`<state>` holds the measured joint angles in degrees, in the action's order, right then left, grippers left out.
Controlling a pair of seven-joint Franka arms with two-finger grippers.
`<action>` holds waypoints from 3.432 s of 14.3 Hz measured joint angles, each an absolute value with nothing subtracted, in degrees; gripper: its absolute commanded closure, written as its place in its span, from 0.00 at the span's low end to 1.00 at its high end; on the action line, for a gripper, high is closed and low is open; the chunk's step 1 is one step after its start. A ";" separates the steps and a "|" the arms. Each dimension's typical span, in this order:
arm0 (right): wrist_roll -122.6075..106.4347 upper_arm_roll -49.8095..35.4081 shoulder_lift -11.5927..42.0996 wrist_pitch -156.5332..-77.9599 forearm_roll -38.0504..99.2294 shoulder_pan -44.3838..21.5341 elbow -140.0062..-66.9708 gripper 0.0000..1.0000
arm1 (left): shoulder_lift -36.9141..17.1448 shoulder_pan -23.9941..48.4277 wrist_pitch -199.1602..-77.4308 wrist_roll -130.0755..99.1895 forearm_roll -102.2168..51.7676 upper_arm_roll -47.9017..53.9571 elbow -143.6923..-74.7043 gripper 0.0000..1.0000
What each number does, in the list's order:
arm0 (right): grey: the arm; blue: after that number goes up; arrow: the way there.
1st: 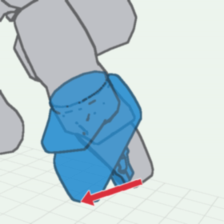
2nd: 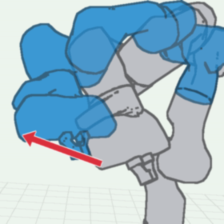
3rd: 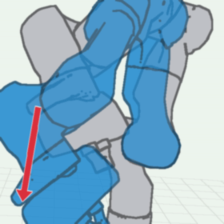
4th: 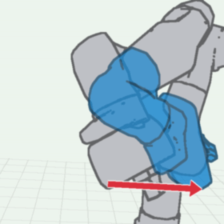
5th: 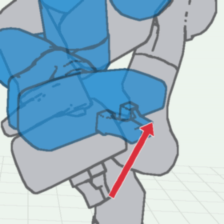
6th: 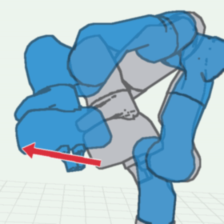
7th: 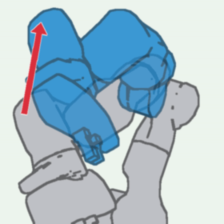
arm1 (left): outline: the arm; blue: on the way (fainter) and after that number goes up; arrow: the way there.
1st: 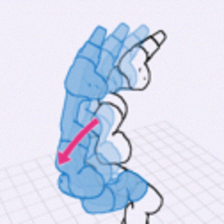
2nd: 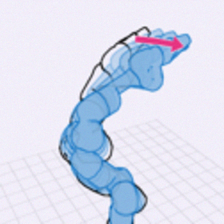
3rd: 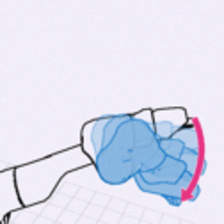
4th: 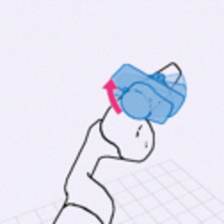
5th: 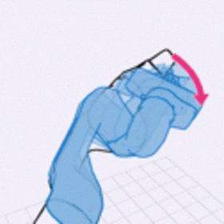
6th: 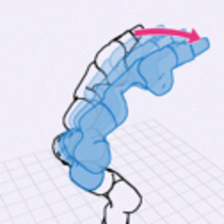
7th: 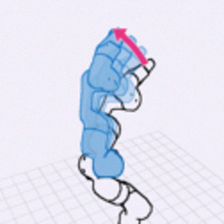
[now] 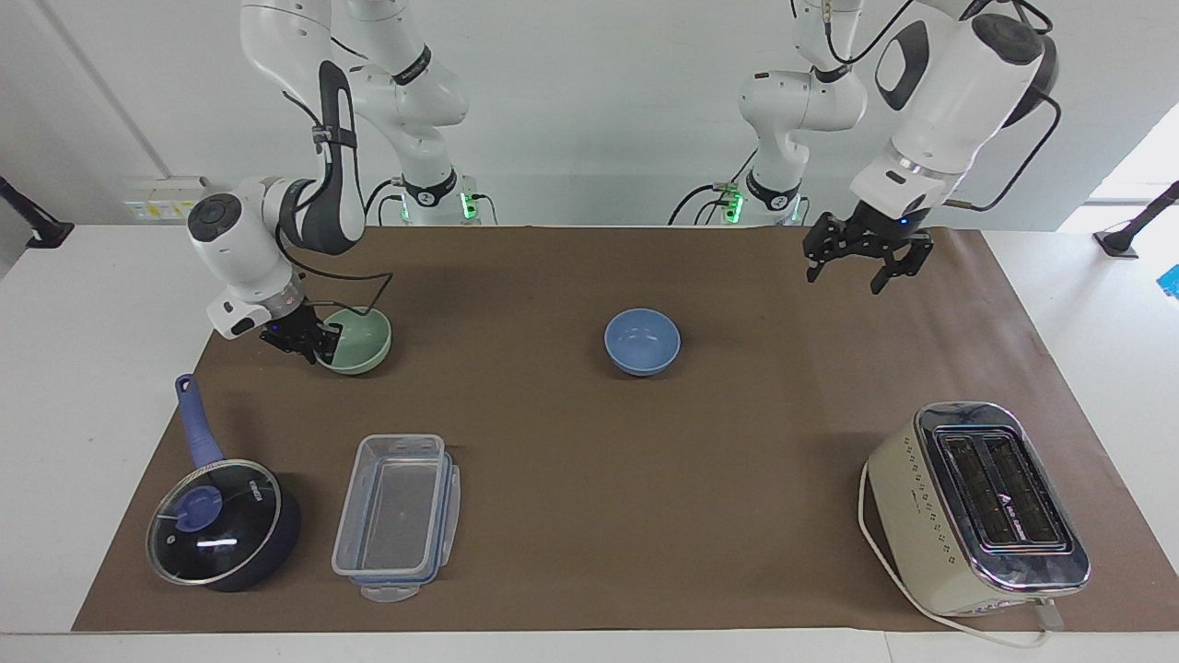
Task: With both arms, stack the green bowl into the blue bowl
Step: 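Release the blue bowl with the left gripper while the right gripper grasps the green bowl, then carry the green bowl with the right gripper over the blue bowl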
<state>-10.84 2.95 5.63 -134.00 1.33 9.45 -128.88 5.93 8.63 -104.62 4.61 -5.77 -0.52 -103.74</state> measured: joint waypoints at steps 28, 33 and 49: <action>21.25 -2.20 5.14 -127.36 8.16 -26.70 -111.48 1.00 | 0.11 2.81 -86.87 9.63 -0.62 -0.81 -87.09 0.00; 23.11 -2.24 9.84 -131.90 10.06 -31.61 -111.70 1.00 | 0.17 2.58 -86.84 9.63 -0.62 -0.79 -87.07 0.00; 24.64 -2.10 14.81 -140.99 10.11 -34.07 -113.97 1.00 | 0.17 2.52 -86.80 9.63 -0.62 -0.79 -87.07 0.00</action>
